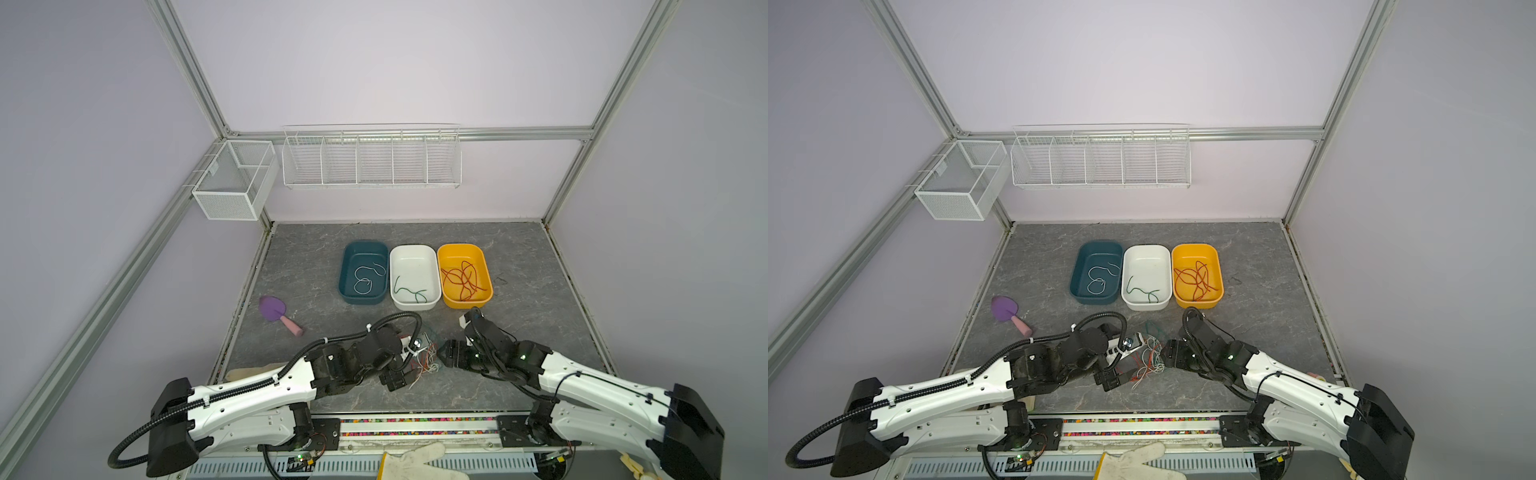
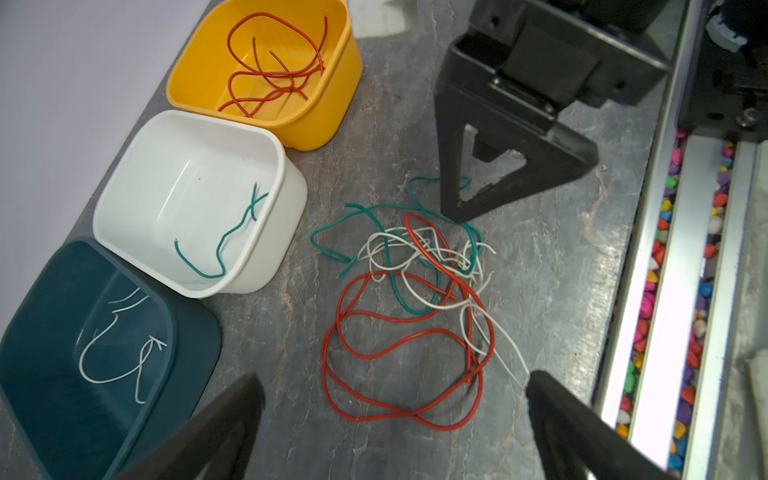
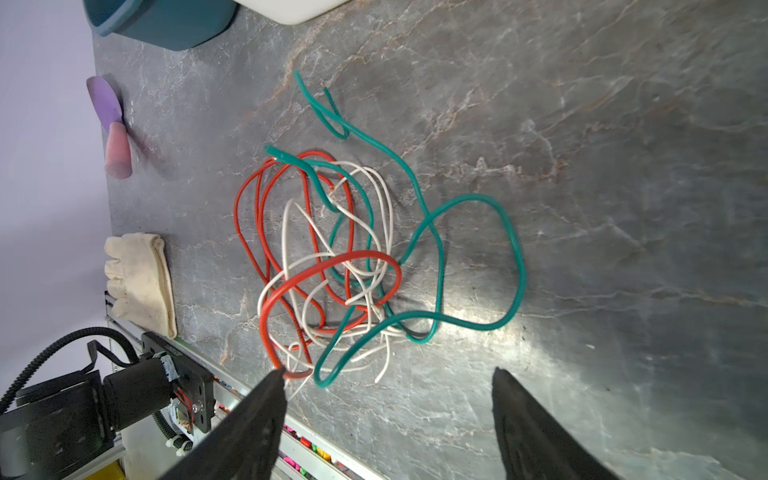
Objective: Untangle the cables
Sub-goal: 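Lower both grippers back onto the remaining wire pile, then grasp a green wire with the right gripper while the left gripper pins the pile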
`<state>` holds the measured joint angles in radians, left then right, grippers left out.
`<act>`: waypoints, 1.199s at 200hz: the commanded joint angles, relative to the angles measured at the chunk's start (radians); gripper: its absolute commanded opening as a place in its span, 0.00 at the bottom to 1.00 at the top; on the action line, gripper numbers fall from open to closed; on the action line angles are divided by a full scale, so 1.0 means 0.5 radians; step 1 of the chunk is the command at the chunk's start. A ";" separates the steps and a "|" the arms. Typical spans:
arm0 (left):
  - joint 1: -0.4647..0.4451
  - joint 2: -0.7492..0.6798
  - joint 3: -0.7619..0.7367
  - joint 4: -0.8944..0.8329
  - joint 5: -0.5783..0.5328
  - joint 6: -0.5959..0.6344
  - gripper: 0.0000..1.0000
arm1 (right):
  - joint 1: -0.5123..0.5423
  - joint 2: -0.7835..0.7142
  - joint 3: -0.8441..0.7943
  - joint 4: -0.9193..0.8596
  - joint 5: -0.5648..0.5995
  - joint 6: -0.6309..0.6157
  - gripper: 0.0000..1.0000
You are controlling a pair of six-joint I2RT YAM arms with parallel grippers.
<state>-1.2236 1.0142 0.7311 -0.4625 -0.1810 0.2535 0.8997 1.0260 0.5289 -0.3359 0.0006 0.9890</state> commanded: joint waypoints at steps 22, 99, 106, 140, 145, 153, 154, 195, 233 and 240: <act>-0.004 0.027 -0.017 -0.060 0.066 0.055 0.99 | 0.026 0.097 -0.001 0.076 0.003 0.057 0.76; -0.004 0.141 0.025 -0.106 0.080 0.024 0.99 | 0.051 0.188 -0.004 0.141 0.018 0.050 0.71; -0.004 0.142 0.023 -0.106 0.080 0.023 0.99 | 0.051 0.207 -0.003 0.149 0.013 0.047 0.70; -0.004 0.165 0.023 -0.100 0.068 0.021 0.99 | 0.051 0.270 0.016 0.181 0.003 0.037 0.65; -0.004 0.168 0.024 -0.102 0.068 0.021 0.99 | 0.051 0.273 0.016 0.184 0.006 0.038 0.64; -0.004 0.173 0.025 -0.103 0.069 0.018 0.99 | 0.053 0.279 0.020 0.184 0.015 0.038 0.63; -0.004 0.172 0.026 -0.103 0.068 0.020 0.99 | 0.052 0.281 0.020 0.184 0.015 0.038 0.62; -0.004 0.171 0.022 -0.100 0.065 0.021 0.99 | 0.052 0.285 0.003 0.163 0.067 0.023 0.50; -0.004 0.186 0.023 -0.103 0.052 0.024 0.99 | 0.052 0.310 -0.002 0.156 0.080 0.007 0.38; -0.004 0.189 0.023 -0.106 0.055 0.024 0.99 | 0.051 0.310 -0.003 0.156 0.082 0.004 0.36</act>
<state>-1.2236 1.1000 0.7254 -0.5072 -0.1516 0.2626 0.9192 1.1694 0.5289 -0.2562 0.0196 0.9855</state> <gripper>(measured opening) 0.988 0.381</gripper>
